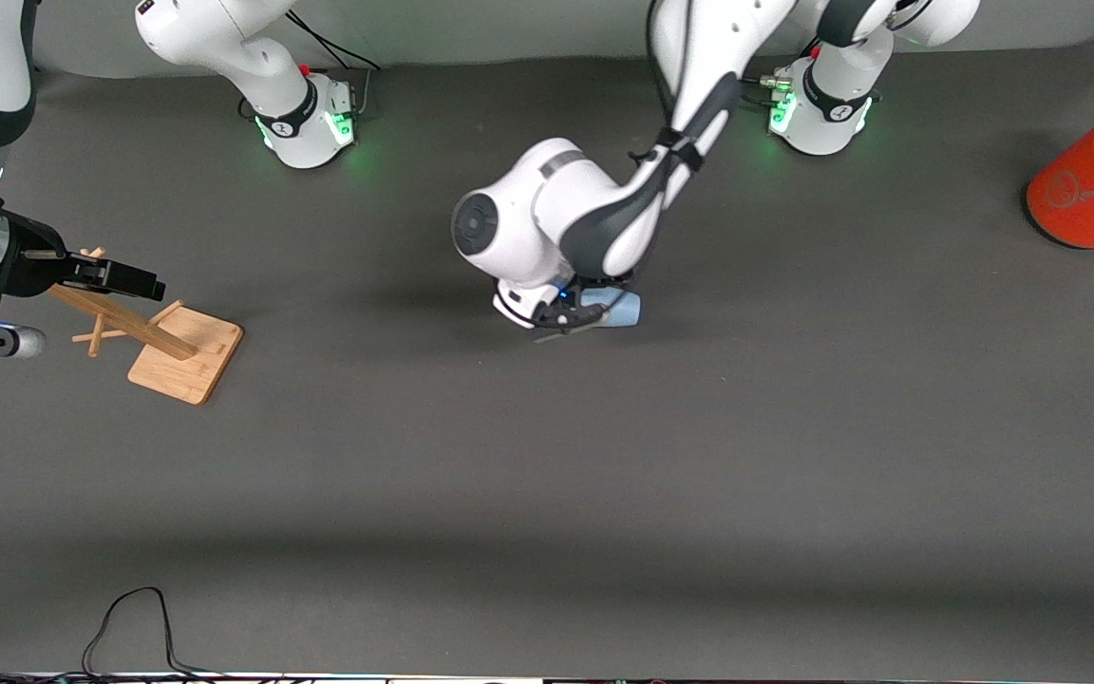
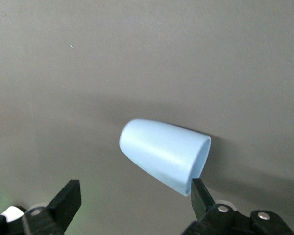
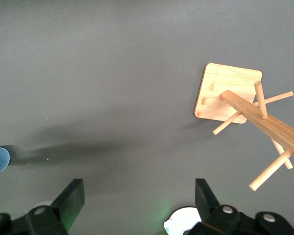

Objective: Rotate and upright cup with both arms
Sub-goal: 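Grasp the lying blue cup by its rim with the left gripper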

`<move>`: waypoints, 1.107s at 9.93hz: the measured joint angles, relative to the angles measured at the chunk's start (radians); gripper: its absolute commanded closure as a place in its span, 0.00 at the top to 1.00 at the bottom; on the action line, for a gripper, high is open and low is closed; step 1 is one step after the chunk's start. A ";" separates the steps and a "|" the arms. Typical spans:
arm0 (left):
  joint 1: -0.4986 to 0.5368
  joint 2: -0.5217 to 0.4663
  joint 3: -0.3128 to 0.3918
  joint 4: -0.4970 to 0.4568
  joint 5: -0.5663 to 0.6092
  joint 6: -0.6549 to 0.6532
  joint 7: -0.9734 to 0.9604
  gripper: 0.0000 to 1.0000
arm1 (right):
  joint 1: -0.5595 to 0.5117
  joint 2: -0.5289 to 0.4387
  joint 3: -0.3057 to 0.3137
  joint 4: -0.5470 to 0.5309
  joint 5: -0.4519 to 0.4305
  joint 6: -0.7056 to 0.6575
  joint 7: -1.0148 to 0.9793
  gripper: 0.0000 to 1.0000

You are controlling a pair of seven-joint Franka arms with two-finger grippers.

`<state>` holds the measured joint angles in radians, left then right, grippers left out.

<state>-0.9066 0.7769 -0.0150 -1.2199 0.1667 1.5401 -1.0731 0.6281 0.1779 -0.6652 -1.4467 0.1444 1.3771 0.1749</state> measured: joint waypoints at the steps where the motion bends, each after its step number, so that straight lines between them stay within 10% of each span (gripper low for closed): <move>1: -0.030 0.015 0.000 0.000 0.019 -0.001 -0.012 1.00 | 0.001 0.000 0.000 -0.002 0.000 0.005 -0.001 1.00; 4: -0.074 0.079 0.001 0.000 0.064 -0.002 -0.046 0.87 | -0.139 -0.004 0.129 -0.005 -0.003 0.021 -0.002 1.00; 8: -0.074 0.119 0.008 0.002 0.102 -0.002 -0.073 0.00 | -0.626 -0.025 0.635 -0.005 -0.070 0.057 -0.004 1.00; 11: -0.075 0.117 0.016 0.018 0.136 -0.031 -0.078 0.00 | -0.685 -0.044 0.721 -0.036 -0.091 0.122 -0.007 1.00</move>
<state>-0.9812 0.8941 0.0005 -1.2022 0.3031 1.5087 -1.1508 -0.0566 0.1337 0.0558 -1.4828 0.0534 1.4986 0.1676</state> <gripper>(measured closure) 0.802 0.000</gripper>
